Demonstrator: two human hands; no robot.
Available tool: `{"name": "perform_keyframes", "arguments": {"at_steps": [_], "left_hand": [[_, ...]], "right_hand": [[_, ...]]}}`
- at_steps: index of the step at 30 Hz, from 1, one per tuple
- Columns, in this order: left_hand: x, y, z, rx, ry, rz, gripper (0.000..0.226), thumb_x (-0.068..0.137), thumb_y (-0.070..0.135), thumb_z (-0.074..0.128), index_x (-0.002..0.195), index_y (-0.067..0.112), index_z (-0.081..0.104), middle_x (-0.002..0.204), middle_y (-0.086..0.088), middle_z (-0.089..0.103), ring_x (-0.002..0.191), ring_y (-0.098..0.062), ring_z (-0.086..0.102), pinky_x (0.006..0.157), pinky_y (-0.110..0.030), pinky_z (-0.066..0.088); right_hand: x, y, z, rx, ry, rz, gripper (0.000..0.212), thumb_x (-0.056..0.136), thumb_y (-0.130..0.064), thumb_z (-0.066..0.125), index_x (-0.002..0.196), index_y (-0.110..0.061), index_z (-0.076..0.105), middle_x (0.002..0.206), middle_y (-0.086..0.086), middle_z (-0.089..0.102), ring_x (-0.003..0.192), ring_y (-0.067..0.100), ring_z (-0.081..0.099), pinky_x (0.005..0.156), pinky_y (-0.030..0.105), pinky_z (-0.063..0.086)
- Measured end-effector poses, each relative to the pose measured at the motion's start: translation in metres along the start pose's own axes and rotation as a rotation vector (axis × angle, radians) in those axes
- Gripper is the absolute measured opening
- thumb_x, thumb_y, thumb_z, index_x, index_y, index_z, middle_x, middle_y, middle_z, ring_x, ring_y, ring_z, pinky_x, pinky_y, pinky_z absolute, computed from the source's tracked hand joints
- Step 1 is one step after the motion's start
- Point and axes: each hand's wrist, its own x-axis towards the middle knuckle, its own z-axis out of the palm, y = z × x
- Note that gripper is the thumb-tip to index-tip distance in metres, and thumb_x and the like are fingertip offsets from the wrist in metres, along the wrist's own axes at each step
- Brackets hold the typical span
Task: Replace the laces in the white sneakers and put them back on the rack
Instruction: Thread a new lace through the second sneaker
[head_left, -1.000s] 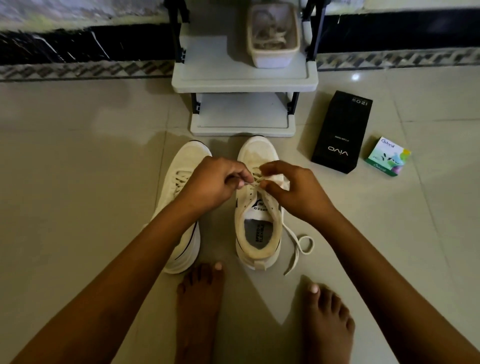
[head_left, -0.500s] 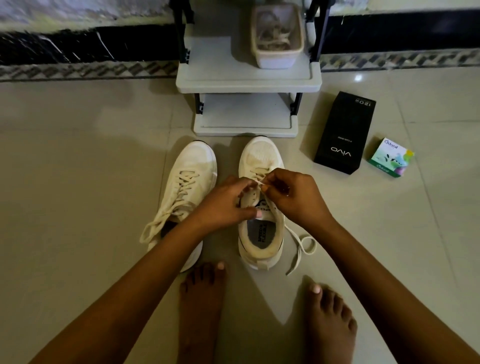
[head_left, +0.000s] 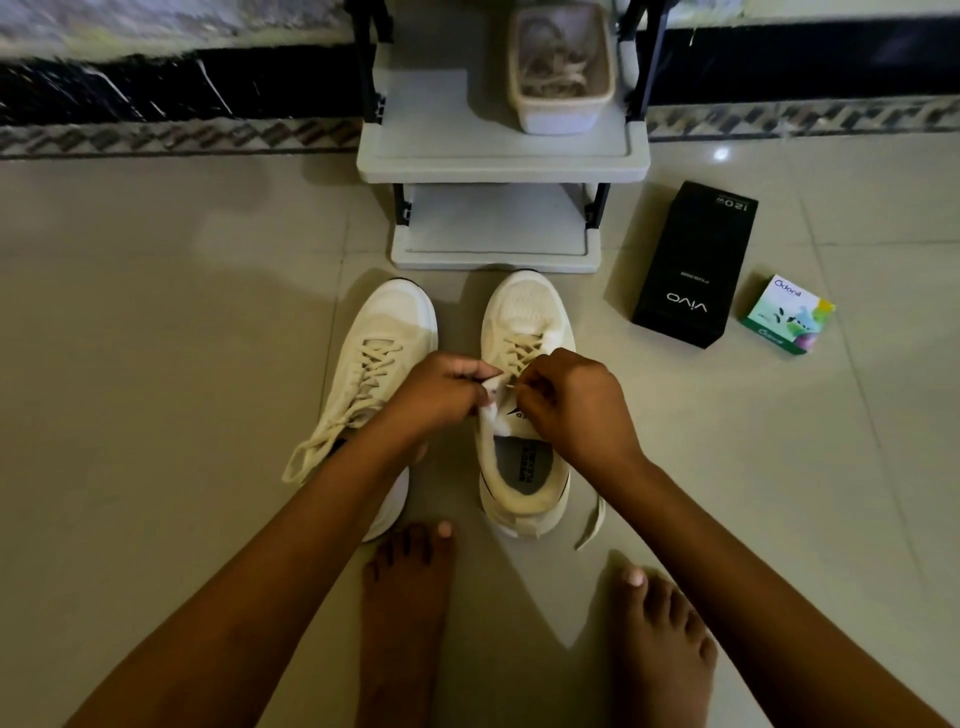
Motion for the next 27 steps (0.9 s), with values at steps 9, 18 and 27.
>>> {"name": "perform_keyframes", "arguments": {"at_steps": [9, 18, 27], "left_hand": [[0.003, -0.004, -0.003, -0.129, -0.008, -0.058, 0.03, 0.087, -0.007, 0.053, 0.112, 0.004, 0.065, 0.098, -0.007, 0.065, 0.083, -0.01, 0.06, 0.062, -0.008, 0.051], [-0.001, -0.006, 0.004, -0.241, 0.028, -0.039, 0.029, 0.092, -0.002, 0.05, 0.117, 0.003, 0.062, 0.11, -0.009, 0.065, 0.09, -0.012, 0.062, 0.07, -0.013, 0.053], [0.01, -0.026, 0.013, -0.059, 0.118, 0.284, 0.023, 0.09, -0.003, 0.054, 0.101, 0.013, 0.067, 0.093, -0.003, 0.067, 0.088, -0.01, 0.063, 0.079, -0.014, 0.051]], "right_hand": [[0.003, 0.0, 0.008, -0.037, 0.005, 0.035, 0.018, 0.091, -0.026, 0.057, 0.099, -0.014, 0.068, 0.096, 0.004, 0.067, 0.071, 0.008, 0.044, 0.055, 0.006, 0.023], [0.004, -0.003, 0.02, 0.071, 0.041, 0.204, 0.014, 0.089, -0.021, 0.058, 0.095, -0.016, 0.069, 0.093, 0.003, 0.068, 0.083, 0.019, 0.059, 0.066, 0.021, 0.033], [0.002, 0.004, 0.016, 0.12, 0.067, 0.128, 0.011, 0.089, -0.024, 0.061, 0.086, -0.015, 0.067, 0.078, -0.003, 0.061, 0.068, 0.011, 0.048, 0.054, 0.012, 0.027]]}}
